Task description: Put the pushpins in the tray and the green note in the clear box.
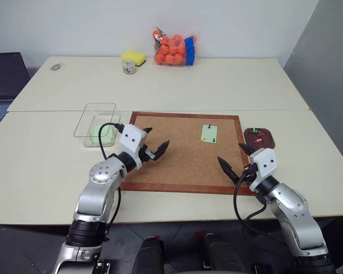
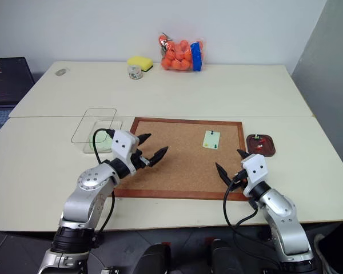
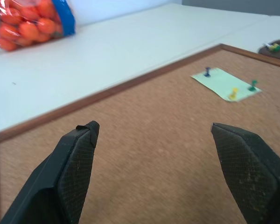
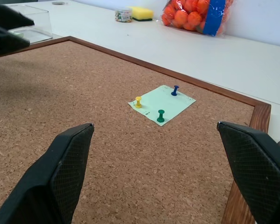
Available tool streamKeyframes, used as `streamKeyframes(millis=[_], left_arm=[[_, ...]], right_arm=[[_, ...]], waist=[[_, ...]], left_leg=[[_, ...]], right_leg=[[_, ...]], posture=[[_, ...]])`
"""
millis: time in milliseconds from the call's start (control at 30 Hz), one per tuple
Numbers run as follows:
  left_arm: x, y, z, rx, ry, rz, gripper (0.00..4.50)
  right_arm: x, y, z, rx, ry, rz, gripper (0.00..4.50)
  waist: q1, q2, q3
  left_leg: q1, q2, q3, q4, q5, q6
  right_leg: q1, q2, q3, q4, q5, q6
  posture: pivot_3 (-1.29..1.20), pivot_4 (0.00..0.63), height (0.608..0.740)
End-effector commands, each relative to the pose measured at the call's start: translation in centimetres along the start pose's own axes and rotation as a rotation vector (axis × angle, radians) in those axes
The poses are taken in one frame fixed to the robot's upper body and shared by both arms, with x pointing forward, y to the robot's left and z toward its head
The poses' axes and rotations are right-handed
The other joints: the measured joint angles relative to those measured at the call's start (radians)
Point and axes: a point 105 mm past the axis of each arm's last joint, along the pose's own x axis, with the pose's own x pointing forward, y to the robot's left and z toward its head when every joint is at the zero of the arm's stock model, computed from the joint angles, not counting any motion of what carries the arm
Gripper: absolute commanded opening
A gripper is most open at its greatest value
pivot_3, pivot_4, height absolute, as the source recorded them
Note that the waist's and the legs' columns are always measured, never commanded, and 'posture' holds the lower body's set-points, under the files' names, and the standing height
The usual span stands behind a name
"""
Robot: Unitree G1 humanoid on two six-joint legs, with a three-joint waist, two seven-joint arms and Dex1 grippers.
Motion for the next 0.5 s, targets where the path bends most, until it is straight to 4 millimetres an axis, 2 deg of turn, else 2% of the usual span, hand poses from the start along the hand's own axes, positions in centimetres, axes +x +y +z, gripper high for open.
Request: streamKeyframes(millis=[33, 333, 467, 500], left_arm=[[0.2, -1.0, 1.5, 0.013, -0.056, -0.116, 4.06], [0.2, -3.0, 1.0, 0.027, -0.030, -0.292, 4.06], [0.1, -3.4, 0.9, 0.014, -0.018, -0.345, 4.06], [0.0, -3.5, 0.8, 0.016, -0.015, -0.355, 3.90]], right_arm=[[0.0, 0.5, 2.2, -0.056, -0.054, 0.054, 4.50], [-0.3, 1.4, 3.5, -0.055, -0.052, 0.121, 4.50], [-0.6, 1.9, 3.4, -0.043, -0.029, 0.155, 4.50], [-0.8, 2.1, 3.3, -0.042, -0.021, 0.164, 4.50]], waist=[[0.000, 0.000, 0.000], [0.000, 0.000, 0.000], [0.000, 0.000, 0.000], [0.000, 0.000, 0.000]], left_leg=[[0.000, 0.000, 0.000, 0.000, 0.000, 0.000], [0.000, 0.000, 0.000, 0.000, 0.000, 0.000], [0.000, 0.000, 0.000, 0.000, 0.000, 0.000], [0.000, 0.000, 0.000, 0.000, 0.000, 0.000]], right_leg=[[0.000, 0.000, 0.000, 0.000, 0.000, 0.000], [0.000, 0.000, 0.000, 0.000, 0.000, 0.000], [0.000, 0.000, 0.000, 0.000, 0.000, 0.000], [0.000, 0.000, 0.000, 0.000, 0.000, 0.000]], posture=[[0.00, 0.150, 0.740], [0.00, 0.150, 0.740], [0.00, 0.150, 0.740], [0.00, 0.150, 0.740]])
